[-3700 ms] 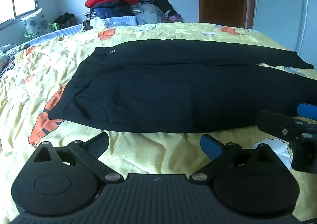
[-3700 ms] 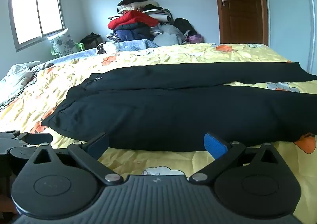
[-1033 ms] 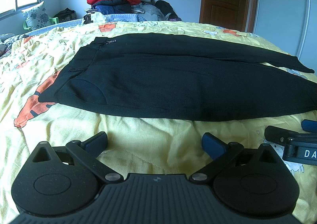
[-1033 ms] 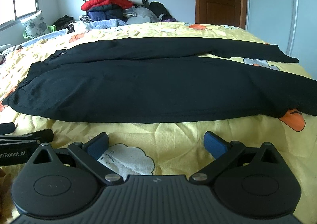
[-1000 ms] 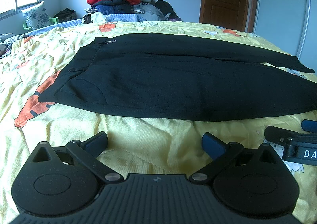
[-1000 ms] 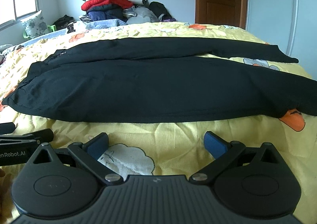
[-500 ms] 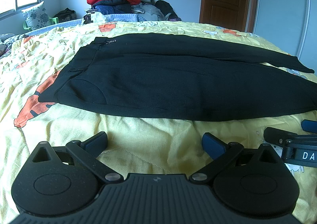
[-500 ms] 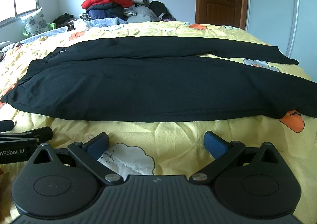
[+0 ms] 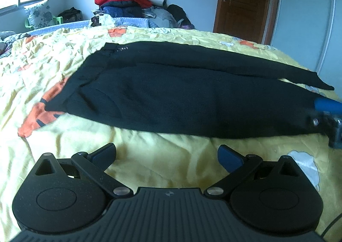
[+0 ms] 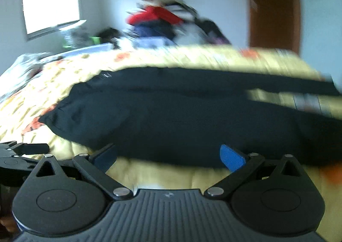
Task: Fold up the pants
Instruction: 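Grasp the waistband of the black pants with the right tool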
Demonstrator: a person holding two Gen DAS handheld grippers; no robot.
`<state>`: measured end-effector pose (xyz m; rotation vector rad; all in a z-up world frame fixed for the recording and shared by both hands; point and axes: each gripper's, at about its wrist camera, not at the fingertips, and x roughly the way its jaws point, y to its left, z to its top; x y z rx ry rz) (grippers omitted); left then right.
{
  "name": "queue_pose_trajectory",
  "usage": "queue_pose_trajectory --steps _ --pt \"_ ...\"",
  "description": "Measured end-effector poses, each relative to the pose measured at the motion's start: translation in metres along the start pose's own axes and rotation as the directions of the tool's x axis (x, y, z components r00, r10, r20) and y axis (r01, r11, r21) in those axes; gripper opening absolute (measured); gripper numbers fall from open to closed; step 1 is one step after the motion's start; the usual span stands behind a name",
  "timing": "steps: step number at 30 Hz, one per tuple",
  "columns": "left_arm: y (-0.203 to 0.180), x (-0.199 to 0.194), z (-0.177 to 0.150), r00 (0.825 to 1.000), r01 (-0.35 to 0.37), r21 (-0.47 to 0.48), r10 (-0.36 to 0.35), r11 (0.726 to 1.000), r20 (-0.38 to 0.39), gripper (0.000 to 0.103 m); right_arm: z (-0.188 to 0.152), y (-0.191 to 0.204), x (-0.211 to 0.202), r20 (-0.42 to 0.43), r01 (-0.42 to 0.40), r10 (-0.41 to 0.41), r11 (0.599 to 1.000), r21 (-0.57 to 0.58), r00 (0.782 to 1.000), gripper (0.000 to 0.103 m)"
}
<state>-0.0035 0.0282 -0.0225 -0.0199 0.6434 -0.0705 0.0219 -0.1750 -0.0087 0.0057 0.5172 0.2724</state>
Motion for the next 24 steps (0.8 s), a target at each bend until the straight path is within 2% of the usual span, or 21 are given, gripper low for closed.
queue_pose_trajectory --steps 3,6,8,10,13,17,20,24 --pt "0.004 -0.003 0.012 0.999 -0.034 0.018 0.033 0.999 0.035 0.102 0.025 0.007 0.017 0.018 -0.048 0.053 0.977 -0.206 0.998 0.103" --pt "0.01 -0.004 0.027 0.995 -0.075 0.025 0.073 0.997 0.069 0.102 0.051 0.015 0.043 0.007 -0.074 0.082 0.923 -0.377 0.997 0.103" --pt "0.016 -0.001 0.038 0.994 -0.093 0.024 0.091 0.995 0.068 0.102 0.066 0.018 0.06 0.022 -0.076 0.097 0.886 -0.457 0.995 0.103" --pt "0.024 0.005 0.05 0.993 -0.103 0.012 0.102 0.995 0.062 0.102 0.085 0.013 0.085 -0.009 -0.118 0.13 0.868 -0.483 0.992 0.103" --pt "0.035 0.016 0.068 0.991 -0.122 -0.006 0.122 0.993 0.046 0.102 0.116 -0.004 0.133 -0.084 -0.165 0.142 0.878 -0.45 0.986 0.102" --pt "0.045 0.032 0.086 0.988 -0.152 0.003 0.152 0.988 0.025 0.102 0.152 -0.036 0.194 -0.154 -0.269 0.227 0.888 -0.372 0.962 0.102" --pt "0.05 0.045 0.097 0.985 -0.172 0.025 0.171 0.985 0.015 0.102 0.169 -0.057 0.237 -0.212 -0.349 0.295 0.889 -0.296 0.932 0.102" --pt "0.052 0.066 0.114 0.985 -0.171 0.048 0.171 0.984 -0.004 0.102 0.186 -0.079 0.291 -0.276 -0.399 0.339 0.894 -0.202 0.899 0.102"
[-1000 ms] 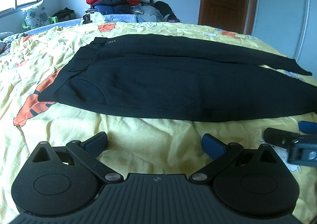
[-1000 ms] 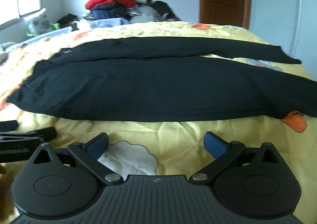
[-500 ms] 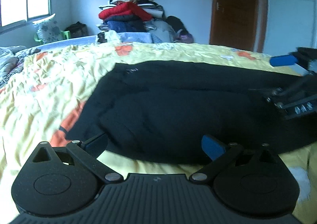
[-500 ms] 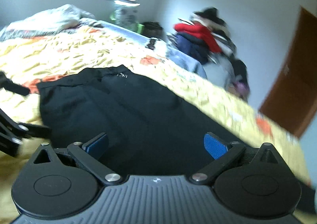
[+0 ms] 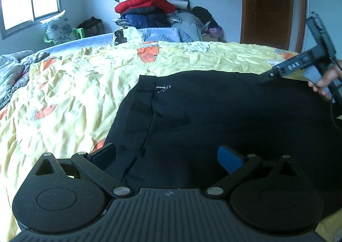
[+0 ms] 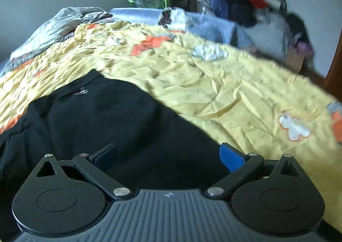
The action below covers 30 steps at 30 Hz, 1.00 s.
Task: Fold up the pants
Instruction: 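Grasp the waistband of the black pants with the right tool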
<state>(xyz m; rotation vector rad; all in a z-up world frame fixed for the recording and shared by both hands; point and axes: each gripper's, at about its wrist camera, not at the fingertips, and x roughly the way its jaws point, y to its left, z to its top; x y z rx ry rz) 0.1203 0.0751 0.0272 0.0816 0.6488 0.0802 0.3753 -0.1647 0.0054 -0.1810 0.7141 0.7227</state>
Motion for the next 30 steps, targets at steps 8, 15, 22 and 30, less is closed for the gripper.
queue_pose_trajectory --steps 8,15,22,30 --pt "-0.002 0.046 0.035 0.999 0.033 0.006 -0.033 0.999 -0.02 0.102 0.017 -0.047 0.05 -0.076 -0.185 0.184 0.983 -0.007 0.98 0.079" --pt "0.007 0.094 0.077 0.988 0.129 -0.134 -0.139 0.983 -0.07 0.102 0.009 -0.012 0.039 -0.094 -0.174 0.158 0.964 -0.2 0.983 0.006" --pt "0.048 0.154 0.111 0.919 0.246 -0.534 -0.37 0.809 -0.136 0.101 -0.031 0.085 -0.012 0.056 0.087 -0.067 0.795 -0.6 0.996 0.004" --pt "0.061 0.208 0.121 0.836 0.221 -0.713 -0.506 0.665 -0.213 0.098 -0.081 0.141 -0.038 0.157 0.203 -0.129 0.594 -0.778 0.979 0.003"
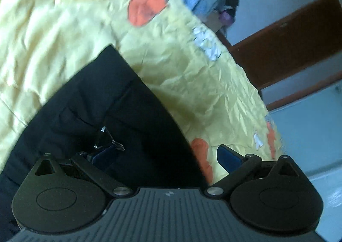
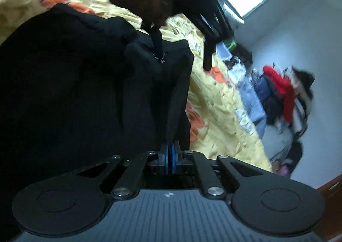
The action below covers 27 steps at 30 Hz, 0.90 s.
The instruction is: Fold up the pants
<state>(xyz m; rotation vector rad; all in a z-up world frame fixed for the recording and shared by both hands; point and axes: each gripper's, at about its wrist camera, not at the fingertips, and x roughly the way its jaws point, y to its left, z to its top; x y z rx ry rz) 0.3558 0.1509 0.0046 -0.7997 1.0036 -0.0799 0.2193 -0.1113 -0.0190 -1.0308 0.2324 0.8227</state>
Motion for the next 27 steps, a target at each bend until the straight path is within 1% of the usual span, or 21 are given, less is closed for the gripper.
queue_pose_trajectory --steps 2,3,4,5,6,7,9,11,14,16,19,21,23,25,27 --pt "0.009 0.001 0.001 0.999 0.027 -0.086 -0.028 0.996 -0.014 0.087 0.0 0.006 -0.002 0.003 0.012 -0.012 1.0 -0.014 1.0 0.003" --pt "0.012 -0.002 -0.001 0.999 0.035 -0.113 -0.036 0.993 -0.007 0.068 0.001 0.009 -0.003 0.002 0.021 -0.021 1.0 -0.018 1.0 0.003" --pt "0.013 -0.004 -0.002 0.999 0.041 -0.114 -0.042 0.993 -0.007 0.04 0.001 0.013 -0.003 0.0 0.029 -0.029 0.999 -0.024 1.0 0.003" --pt "0.014 -0.007 -0.005 0.999 0.037 -0.114 -0.039 0.993 -0.011 0.028 0.001 0.014 -0.004 -0.006 0.03 -0.031 0.999 -0.023 1.0 0.003" --pt "0.016 -0.01 -0.009 0.999 0.05 -0.116 -0.051 0.992 -0.011 0.01 0.002 0.014 -0.005 -0.006 0.031 -0.031 0.999 -0.007 0.999 0.003" --pt "0.018 -0.016 -0.014 0.998 0.069 -0.117 -0.069 0.991 0.0 0.004 0.003 0.014 -0.007 -0.003 0.03 -0.03 0.999 0.019 1.0 0.003" --pt "0.021 -0.034 -0.027 0.995 0.096 -0.1 -0.092 0.99 0.044 0.004 0.005 0.01 -0.014 0.003 0.018 -0.018 0.997 0.075 1.0 0.004" --pt "0.021 -0.06 -0.044 0.99 0.116 -0.057 -0.111 0.992 0.082 0.004 0.007 0.008 -0.027 0.024 -0.013 0.01 0.989 0.148 1.0 0.004" --pt "0.026 -0.097 -0.073 0.987 0.126 0.009 -0.126 0.992 0.104 0.004 0.012 0.01 -0.054 0.071 -0.094 0.078 0.964 0.251 0.994 0.004" --pt "0.036 -0.12 -0.094 0.985 0.134 0.033 -0.137 0.99 0.101 0.004 0.015 0.016 -0.073 0.103 -0.151 0.125 0.941 0.302 0.987 0.004" --pt "0.053 -0.14 -0.122 0.988 0.119 0.042 -0.122 0.992 0.092 0.004 0.022 0.034 -0.098 0.147 -0.225 0.183 0.906 0.359 0.972 0.004" --pt "0.064 -0.15 -0.139 0.99 0.098 0.061 -0.104 0.993 0.099 0.004 0.026 0.051 -0.108 0.161 -0.259 0.213 0.893 0.368 0.964 0.004" --pt "0.072 -0.155 -0.154 0.993 0.064 0.08 -0.071 0.995 0.095 0.004 0.029 0.07 -0.114 0.156 -0.287 0.245 0.885 0.366 0.957 0.004" --pt "0.085 -0.157 -0.167 0.996 0.033 0.075 -0.039 0.997 0.081 0.004 0.029 0.084 -0.114 0.147 -0.308 0.271 0.875 0.373 0.951 0.004" --pt "0.095 -0.155 -0.175 0.998 0.017 0.06 -0.021 0.998 0.062 0.004 0.029 0.095 -0.113 0.12 -0.301 0.276 0.88 0.367 0.954 0.003"
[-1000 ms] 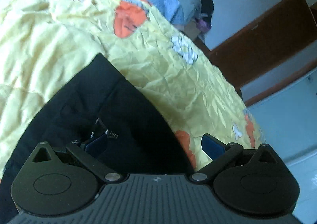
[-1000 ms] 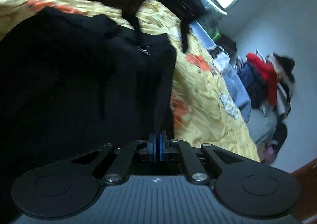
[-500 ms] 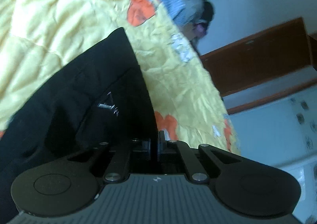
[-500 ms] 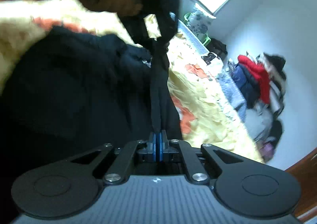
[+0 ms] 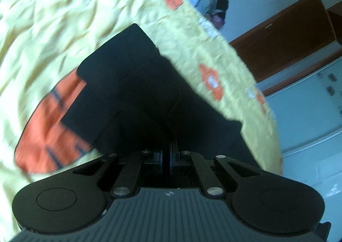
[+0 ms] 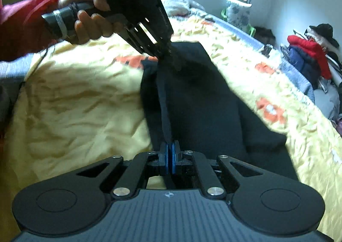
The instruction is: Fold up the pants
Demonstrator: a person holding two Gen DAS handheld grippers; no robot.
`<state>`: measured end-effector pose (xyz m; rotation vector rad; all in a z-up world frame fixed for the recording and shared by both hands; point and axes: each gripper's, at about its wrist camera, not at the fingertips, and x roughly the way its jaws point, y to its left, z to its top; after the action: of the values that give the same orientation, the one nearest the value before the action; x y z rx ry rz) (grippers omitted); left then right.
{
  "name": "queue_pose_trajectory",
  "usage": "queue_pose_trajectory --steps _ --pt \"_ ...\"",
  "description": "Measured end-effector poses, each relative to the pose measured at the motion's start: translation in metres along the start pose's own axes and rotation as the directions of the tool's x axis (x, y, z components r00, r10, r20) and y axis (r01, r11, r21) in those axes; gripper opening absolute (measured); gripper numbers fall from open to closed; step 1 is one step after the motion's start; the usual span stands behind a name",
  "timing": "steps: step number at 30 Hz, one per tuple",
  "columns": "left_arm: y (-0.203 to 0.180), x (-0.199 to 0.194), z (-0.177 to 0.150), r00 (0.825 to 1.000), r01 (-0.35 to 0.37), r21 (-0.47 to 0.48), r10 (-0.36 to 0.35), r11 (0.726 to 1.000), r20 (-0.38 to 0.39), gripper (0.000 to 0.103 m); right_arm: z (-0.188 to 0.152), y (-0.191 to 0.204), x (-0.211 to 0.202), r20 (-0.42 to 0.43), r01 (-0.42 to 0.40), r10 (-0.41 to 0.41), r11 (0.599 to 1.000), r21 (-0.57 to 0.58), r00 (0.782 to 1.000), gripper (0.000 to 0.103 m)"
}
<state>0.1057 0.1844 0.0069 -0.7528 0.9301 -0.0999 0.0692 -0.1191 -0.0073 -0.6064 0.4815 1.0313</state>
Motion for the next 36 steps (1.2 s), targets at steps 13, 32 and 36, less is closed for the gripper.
queue_pose_trajectory --steps 13,32,36 --pt "0.004 -0.01 -0.019 0.995 -0.09 0.071 0.086 0.993 0.057 0.026 -0.014 0.016 -0.001 -0.027 0.072 -0.07 0.994 0.077 0.997 0.008" --pt "-0.171 0.045 -0.117 0.998 0.058 0.663 -0.044 0.746 -0.038 0.051 -0.181 -0.073 -0.193 -0.041 0.365 -0.569 0.469 0.805 0.822 0.078" --pt "-0.202 0.076 -0.153 0.997 0.079 0.761 -0.06 0.644 -0.053 0.054 -0.233 -0.128 -0.221 -0.034 0.177 -0.582 0.19 0.966 0.813 0.08"
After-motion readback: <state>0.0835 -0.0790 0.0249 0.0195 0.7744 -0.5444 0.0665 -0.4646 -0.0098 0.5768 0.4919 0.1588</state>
